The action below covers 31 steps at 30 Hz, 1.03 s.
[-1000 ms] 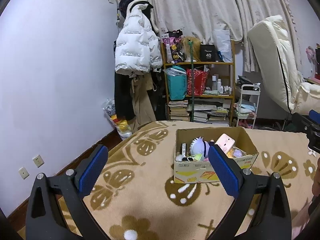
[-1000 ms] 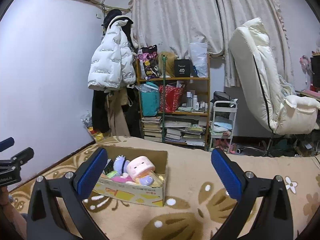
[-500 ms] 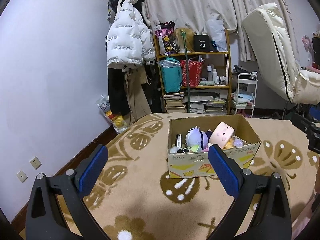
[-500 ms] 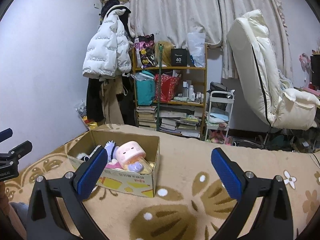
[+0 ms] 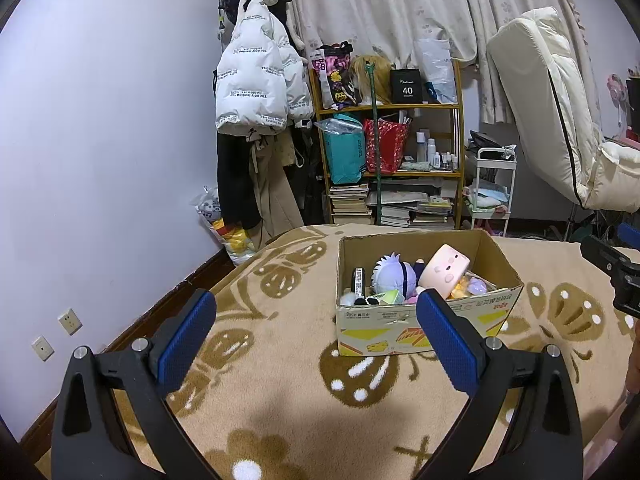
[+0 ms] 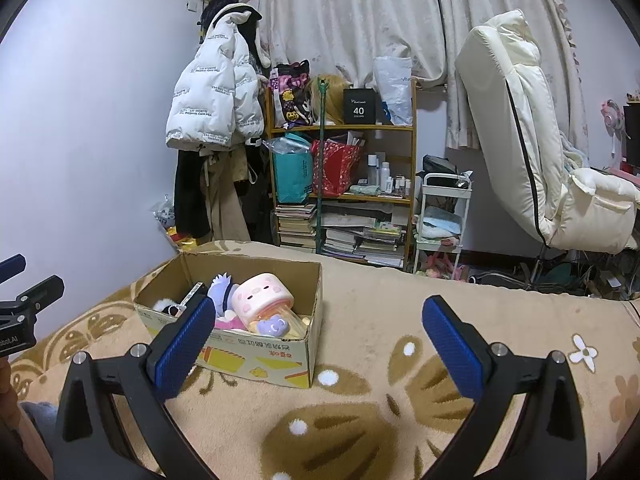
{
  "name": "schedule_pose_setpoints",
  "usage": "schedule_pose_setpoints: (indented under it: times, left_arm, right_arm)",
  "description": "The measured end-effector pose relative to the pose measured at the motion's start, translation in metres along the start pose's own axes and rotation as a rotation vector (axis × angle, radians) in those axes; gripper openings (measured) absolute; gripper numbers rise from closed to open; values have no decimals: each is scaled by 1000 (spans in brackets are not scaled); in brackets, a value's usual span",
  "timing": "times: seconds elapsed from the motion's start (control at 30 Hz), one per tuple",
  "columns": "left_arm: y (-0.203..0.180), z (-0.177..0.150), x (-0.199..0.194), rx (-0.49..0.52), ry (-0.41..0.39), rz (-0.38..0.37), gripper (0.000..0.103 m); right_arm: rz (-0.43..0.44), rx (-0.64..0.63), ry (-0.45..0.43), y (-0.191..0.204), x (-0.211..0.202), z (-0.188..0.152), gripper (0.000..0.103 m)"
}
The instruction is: Organize soft objects
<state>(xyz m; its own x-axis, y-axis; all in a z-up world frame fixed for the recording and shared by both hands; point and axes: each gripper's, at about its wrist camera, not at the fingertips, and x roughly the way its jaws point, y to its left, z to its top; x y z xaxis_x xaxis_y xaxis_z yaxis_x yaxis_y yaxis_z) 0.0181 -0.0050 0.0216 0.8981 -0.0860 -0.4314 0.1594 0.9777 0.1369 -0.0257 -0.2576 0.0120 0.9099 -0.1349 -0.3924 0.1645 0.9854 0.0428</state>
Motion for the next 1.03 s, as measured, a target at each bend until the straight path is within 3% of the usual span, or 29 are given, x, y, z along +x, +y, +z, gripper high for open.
schedule_pose_setpoints:
  times: [1.03]
  left_arm:
    - [-2,0,-4,30,-7,-8,99]
  right_arm:
    - [-1,7,17,-3,4,-7,103]
